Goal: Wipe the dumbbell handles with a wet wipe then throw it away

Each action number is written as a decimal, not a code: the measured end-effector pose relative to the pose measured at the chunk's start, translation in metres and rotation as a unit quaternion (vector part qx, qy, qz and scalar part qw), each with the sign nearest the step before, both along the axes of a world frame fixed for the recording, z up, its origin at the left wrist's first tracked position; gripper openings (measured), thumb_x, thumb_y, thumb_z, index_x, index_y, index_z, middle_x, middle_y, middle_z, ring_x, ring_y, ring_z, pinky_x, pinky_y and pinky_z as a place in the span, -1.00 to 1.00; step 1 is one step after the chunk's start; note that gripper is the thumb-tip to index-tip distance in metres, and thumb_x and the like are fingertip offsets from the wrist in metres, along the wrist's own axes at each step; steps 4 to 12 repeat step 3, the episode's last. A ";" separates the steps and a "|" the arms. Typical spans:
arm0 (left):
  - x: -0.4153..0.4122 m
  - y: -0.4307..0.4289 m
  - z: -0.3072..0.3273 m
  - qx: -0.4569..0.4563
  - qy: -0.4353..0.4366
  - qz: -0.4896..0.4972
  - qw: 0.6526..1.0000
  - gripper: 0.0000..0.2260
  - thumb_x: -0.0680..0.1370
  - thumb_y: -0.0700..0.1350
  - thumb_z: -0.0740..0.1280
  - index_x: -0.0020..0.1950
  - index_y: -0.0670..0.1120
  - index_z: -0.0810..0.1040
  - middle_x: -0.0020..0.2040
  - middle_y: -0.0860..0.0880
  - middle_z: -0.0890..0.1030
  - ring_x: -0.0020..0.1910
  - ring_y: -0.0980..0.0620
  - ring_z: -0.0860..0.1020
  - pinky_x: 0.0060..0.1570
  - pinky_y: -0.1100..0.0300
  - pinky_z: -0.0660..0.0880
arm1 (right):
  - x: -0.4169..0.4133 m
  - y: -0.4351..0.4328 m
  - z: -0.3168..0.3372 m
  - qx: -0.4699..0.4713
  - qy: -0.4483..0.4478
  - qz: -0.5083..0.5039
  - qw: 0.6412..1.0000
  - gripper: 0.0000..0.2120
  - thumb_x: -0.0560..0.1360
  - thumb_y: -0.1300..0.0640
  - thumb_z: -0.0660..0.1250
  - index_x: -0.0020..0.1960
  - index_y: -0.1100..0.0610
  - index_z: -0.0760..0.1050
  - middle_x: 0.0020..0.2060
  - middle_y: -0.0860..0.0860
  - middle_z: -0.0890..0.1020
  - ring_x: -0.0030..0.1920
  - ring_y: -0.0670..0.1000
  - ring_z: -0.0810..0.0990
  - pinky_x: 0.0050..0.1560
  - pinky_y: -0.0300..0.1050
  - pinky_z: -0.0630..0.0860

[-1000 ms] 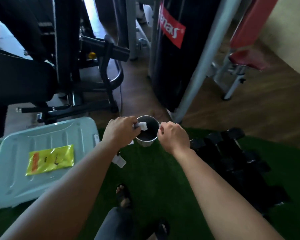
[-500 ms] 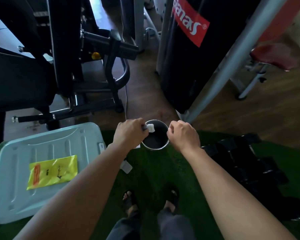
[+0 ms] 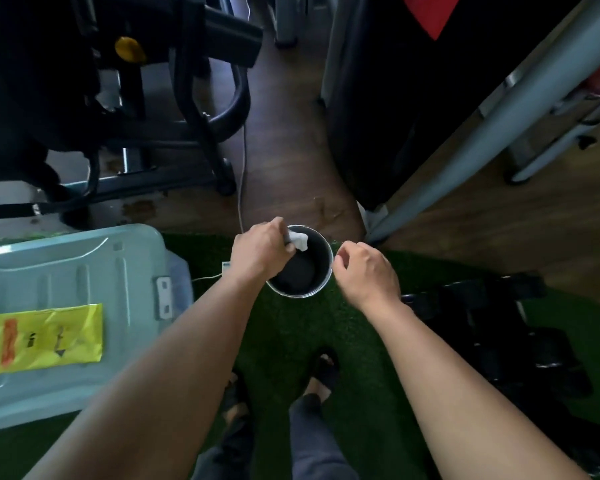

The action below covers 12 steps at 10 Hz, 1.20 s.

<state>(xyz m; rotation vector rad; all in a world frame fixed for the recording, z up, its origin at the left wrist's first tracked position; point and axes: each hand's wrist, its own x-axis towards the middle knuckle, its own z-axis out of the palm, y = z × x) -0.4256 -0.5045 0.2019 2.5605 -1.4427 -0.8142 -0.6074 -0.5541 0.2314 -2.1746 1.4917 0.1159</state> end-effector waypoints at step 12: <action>-0.016 0.024 -0.034 0.108 0.068 0.001 0.992 -0.75 0.52 0.09 0.30 0.17 0.06 0.48 0.01 -0.05 0.64 -0.07 -0.09 0.61 -0.03 -0.02 0.59 | -0.012 0.008 -0.016 0.070 -0.069 -0.021 0.995 -0.83 0.58 -0.01 0.23 -0.14 0.01 0.48 -0.17 -0.04 0.54 -0.12 0.05 0.54 -0.18 -0.10 0.41</action>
